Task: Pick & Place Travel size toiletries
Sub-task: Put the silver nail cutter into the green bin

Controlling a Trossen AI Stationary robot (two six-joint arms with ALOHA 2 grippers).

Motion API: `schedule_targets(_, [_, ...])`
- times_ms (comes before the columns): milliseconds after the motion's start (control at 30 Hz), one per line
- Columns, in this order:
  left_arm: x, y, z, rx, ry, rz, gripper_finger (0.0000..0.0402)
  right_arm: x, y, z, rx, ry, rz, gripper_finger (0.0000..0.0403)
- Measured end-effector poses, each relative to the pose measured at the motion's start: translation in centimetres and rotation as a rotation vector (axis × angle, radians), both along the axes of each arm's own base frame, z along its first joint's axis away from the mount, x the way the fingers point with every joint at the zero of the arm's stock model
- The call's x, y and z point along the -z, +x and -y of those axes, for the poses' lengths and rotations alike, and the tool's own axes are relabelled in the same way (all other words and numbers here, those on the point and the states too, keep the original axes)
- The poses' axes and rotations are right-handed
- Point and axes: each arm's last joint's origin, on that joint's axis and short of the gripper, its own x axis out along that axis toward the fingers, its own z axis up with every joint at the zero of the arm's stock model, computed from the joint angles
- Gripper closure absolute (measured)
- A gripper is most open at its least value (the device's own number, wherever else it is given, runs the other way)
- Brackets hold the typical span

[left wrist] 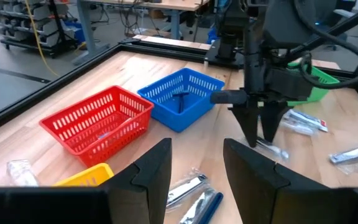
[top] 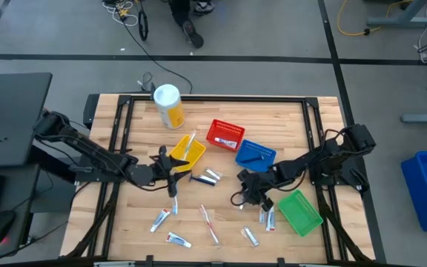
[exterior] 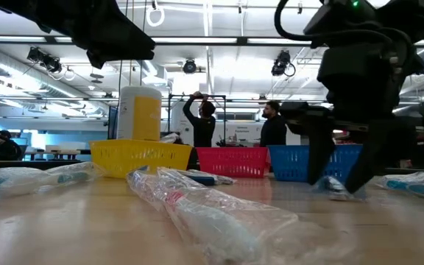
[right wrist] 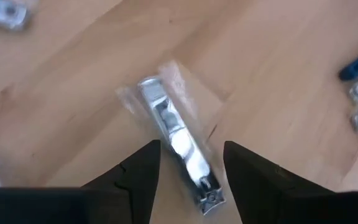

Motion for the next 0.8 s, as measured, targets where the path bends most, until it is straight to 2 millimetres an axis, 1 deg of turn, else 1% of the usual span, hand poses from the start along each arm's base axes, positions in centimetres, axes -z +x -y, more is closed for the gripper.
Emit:
schedule_targets(133, [0.0,0.1,-0.3,-0.015,-0.006,0.002,0.0246,0.3,0.1,-0.1,-0.003,0.013,-0.01,0.0215])
schedule_targets(200, [0.0,0.1,-0.3,-0.018,-0.006,0.001,0.0246,0.6,0.1,-0.1,0.009,0.023,-0.026,0.0224])
schedule_targets(433, [0.0,0.1,-0.4,-0.015,0.005,-0.003,0.0246,1.1,0.0,-0.2,0.024,0.072,-0.076,0.029])
schedule_targets(567, [0.0,0.1,-0.4,-0.016,0.002,-0.001,0.0246,1.2,0.1,-0.2,0.071,0.107,-0.089,0.0317])
schedule_targets(667, [0.0,0.1,-0.4,-0.016,0.0,-0.001,0.0246,1.1,0.2,-0.2,0.111,0.137,-0.092,0.0325])
schedule_targets(800, [0.0,0.2,-0.3,0.013,-0.01,-0.005,0.0246,0.5,0.1,-0.2,0.16,0.177,-0.087,0.0326])
